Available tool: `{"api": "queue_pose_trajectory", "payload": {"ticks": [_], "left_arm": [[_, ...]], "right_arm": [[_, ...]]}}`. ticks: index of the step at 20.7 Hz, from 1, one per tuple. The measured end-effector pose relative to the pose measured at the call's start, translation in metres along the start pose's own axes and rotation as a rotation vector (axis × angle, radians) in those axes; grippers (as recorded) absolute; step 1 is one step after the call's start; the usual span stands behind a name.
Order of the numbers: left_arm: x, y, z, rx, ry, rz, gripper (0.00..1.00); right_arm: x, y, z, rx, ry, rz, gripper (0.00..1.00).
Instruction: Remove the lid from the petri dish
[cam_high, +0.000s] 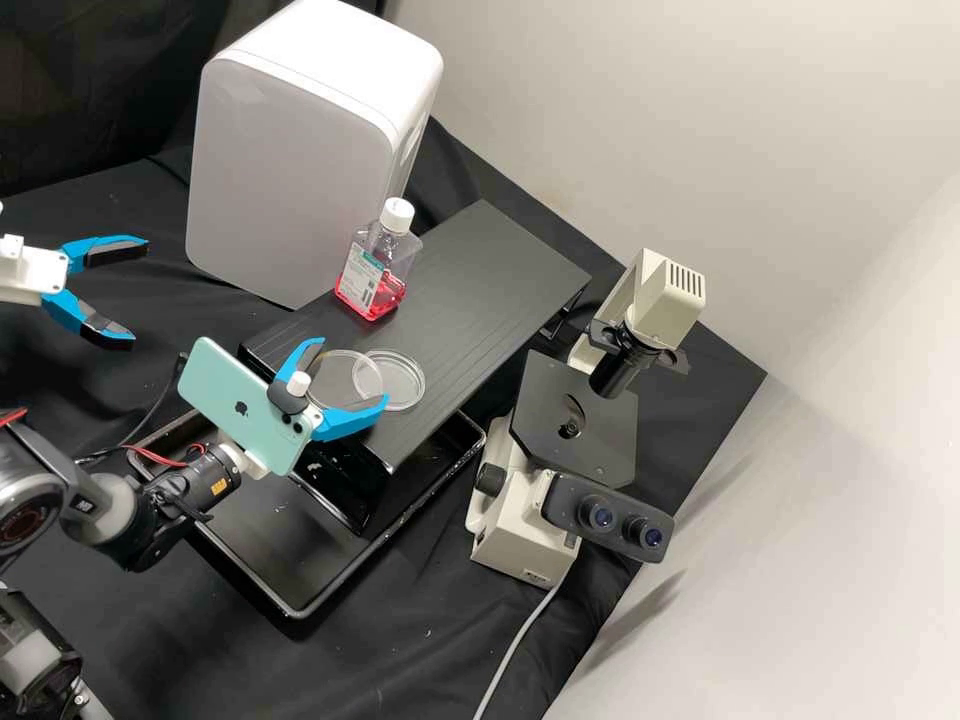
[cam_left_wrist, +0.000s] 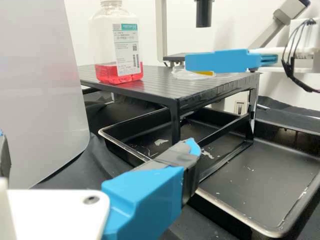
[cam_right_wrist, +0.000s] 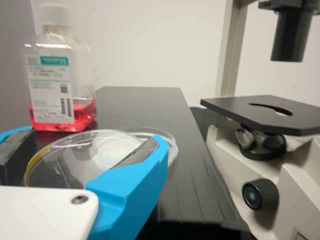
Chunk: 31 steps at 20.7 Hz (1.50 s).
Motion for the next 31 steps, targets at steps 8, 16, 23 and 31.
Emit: {"api": "queue_pose_trajectory", "payload": {"ticks": [8, 16, 23, 31], "left_arm": [[0.000, 0.0000, 0.000, 0.000, 0.000, 0.000, 1.00], [0.000, 0.0000, 0.000, 0.000, 0.000, 0.000, 1.00], [0.000, 0.0000, 0.000, 0.000, 0.000, 0.000, 1.00], [0.000, 0.0000, 0.000, 0.000, 0.000, 0.000, 1.00]], "right_arm": [[0.001, 0.007, -0.013, 0.005, 0.060, 0.036, 0.00], [0.014, -0.004, -0.032, -0.008, 0.111, 0.017, 0.00], [0.025, -0.015, -0.034, -0.018, 0.099, -0.005, 0.00], [0.029, -0.019, -0.029, -0.034, 0.069, -0.008, 0.00]]}}
